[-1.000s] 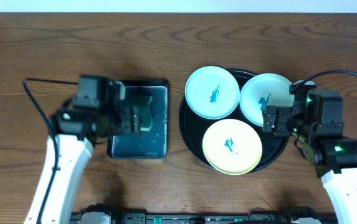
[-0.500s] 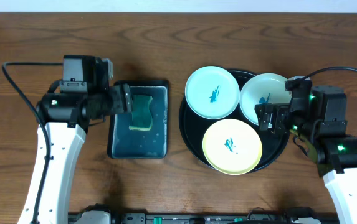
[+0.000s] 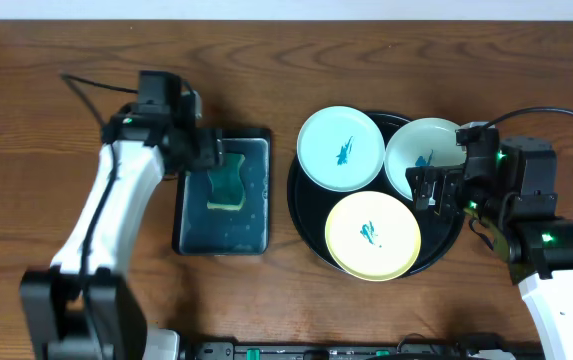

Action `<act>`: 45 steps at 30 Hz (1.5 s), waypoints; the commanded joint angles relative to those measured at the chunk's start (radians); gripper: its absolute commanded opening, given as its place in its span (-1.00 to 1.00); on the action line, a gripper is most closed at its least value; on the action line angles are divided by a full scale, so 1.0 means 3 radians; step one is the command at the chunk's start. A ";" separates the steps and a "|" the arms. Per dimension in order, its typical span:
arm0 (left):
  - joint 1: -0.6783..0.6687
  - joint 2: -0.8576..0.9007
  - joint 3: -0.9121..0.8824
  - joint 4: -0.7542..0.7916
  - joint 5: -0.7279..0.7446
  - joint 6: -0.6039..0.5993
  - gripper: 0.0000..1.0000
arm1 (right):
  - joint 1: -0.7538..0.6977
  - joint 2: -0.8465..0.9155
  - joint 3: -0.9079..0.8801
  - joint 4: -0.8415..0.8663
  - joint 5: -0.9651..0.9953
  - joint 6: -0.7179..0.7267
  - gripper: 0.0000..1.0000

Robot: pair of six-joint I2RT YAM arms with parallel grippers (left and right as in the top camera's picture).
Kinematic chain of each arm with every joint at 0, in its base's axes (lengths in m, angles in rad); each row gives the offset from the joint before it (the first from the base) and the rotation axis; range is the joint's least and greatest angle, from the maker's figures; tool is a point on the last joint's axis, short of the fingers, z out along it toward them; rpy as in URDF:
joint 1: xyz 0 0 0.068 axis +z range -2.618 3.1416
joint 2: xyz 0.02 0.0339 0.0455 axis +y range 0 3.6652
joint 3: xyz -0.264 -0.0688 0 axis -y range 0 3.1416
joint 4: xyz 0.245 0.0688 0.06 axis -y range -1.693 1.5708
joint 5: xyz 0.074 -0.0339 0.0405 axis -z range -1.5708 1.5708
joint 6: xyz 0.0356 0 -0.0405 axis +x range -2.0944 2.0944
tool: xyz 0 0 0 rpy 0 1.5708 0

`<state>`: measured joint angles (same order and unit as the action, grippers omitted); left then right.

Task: Clean dirty plates on tray and stack at the side
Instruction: 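Lower the left gripper and pinch the green sponge in the water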

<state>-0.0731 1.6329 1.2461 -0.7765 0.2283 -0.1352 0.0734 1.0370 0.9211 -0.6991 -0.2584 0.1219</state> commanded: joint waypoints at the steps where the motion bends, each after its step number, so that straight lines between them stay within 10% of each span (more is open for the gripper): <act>1: -0.0061 0.0295 0.0061 0.0008 -0.0039 -0.0031 0.59 | -0.0014 0.0006 0.0065 0.0000 -0.0039 -0.0009 0.98; 45: -0.0301 0.0810 -0.0203 0.0315 -0.0379 -0.0468 0.14 | -0.0014 0.0203 0.0065 -0.0001 -0.0042 0.0043 0.98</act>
<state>-0.1631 1.8709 1.2163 -0.6853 0.1272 -0.2604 0.0734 1.0969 0.9211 -0.6991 -0.2623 0.1257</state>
